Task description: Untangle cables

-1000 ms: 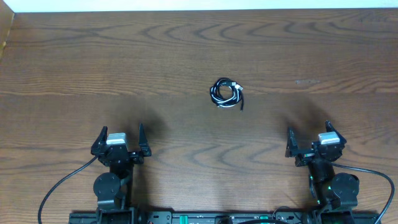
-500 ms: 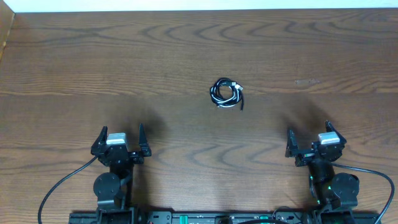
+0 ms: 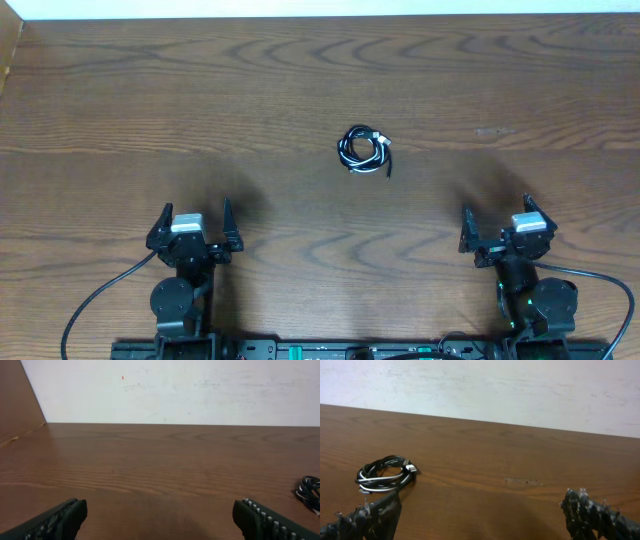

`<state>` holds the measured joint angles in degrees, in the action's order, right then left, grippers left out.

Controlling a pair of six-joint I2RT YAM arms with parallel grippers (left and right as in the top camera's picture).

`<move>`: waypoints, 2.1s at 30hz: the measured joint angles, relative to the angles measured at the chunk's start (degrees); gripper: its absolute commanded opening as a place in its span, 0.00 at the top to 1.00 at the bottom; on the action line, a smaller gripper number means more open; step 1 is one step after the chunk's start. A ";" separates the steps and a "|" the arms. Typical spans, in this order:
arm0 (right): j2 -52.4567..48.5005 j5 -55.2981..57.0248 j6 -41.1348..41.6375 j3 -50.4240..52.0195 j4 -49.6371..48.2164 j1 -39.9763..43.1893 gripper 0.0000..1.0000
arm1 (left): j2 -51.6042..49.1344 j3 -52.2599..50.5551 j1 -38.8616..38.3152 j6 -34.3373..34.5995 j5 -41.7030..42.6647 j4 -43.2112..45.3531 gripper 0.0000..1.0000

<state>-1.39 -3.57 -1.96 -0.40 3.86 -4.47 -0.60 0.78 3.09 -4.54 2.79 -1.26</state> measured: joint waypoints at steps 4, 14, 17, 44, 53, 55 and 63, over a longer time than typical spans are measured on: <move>0.00 0.00 0.00 0.00 0.00 0.00 0.01 | 0.00 0.00 0.00 0.00 -0.02 -0.02 0.02; 0.00 0.00 0.00 0.00 -0.09 0.00 0.01 | 0.00 0.00 0.00 0.44 0.02 0.02 0.02; 0.00 -0.11 0.00 0.00 -0.13 0.00 0.01 | 0.00 0.00 0.00 2.54 0.35 0.28 0.02; -9.66 -4.76 0.00 -10.21 -12.33 0.37 0.01 | -37.57 35.41 -0.13 4.79 13.46 -10.14 0.02; -36.98 -8.92 -0.02 -34.51 -5.33 0.50 0.01 | -59.19 56.70 -7.08 4.98 15.13 -22.51 0.02; -44.76 -10.34 0.04 -41.77 -0.57 0.50 0.01 | -65.79 62.55 -10.93 5.01 15.34 -25.68 0.02; -61.94 -13.75 0.00 -56.94 8.26 0.55 0.01 | -85.79 73.53 -18.51 9.42 16.17 -31.52 0.02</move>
<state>-63.33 -17.32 -1.96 -57.34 12.12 -3.92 -86.39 74.30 -15.42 4.89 18.96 -32.77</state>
